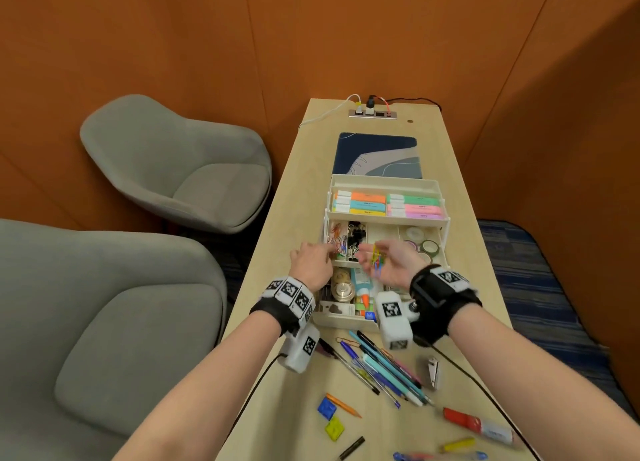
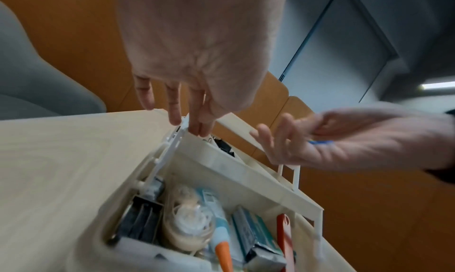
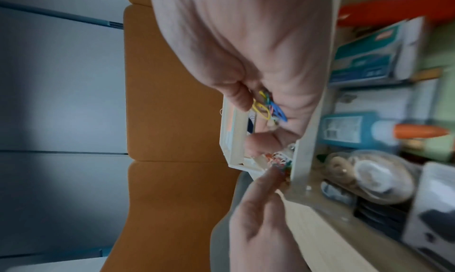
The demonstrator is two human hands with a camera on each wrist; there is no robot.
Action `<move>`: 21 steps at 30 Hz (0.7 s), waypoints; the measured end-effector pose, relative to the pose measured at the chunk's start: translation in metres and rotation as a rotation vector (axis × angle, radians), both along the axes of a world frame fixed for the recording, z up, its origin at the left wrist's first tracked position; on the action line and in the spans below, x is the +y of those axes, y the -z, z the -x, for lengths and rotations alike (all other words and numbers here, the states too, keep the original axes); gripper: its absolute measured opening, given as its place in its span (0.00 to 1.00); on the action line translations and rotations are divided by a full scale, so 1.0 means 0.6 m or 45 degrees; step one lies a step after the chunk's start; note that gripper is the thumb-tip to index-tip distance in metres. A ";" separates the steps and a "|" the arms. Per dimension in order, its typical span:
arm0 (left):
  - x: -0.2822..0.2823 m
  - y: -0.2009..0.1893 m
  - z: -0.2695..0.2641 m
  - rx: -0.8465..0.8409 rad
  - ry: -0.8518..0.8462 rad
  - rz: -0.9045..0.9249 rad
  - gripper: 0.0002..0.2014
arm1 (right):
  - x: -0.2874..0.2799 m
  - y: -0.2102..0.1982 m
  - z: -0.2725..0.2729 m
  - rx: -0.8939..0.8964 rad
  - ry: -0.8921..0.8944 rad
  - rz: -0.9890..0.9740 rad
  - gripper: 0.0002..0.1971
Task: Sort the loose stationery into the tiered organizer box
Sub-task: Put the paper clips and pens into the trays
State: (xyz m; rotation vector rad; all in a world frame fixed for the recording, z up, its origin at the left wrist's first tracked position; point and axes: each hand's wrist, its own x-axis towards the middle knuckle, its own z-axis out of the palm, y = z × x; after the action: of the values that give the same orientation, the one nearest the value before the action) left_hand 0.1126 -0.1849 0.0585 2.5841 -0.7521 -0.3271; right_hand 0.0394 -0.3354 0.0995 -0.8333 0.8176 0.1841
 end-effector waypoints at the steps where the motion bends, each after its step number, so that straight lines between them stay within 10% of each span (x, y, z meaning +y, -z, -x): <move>1: 0.006 0.001 0.002 0.010 0.009 0.037 0.24 | 0.006 -0.004 -0.018 -0.003 -0.020 0.024 0.19; 7: 0.068 0.018 0.022 0.024 -0.247 0.519 0.19 | 0.036 -0.018 -0.096 0.034 -0.105 0.222 0.12; 21: 0.140 0.043 0.063 0.110 -0.263 0.505 0.17 | 0.053 -0.035 -0.115 -0.001 -0.349 0.671 0.23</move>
State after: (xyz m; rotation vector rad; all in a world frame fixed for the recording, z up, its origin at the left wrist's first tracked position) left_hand 0.0747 -0.1009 0.0327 2.2303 -0.4589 -0.2001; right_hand 0.1085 -0.3036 0.1206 -1.4445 0.7578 0.2132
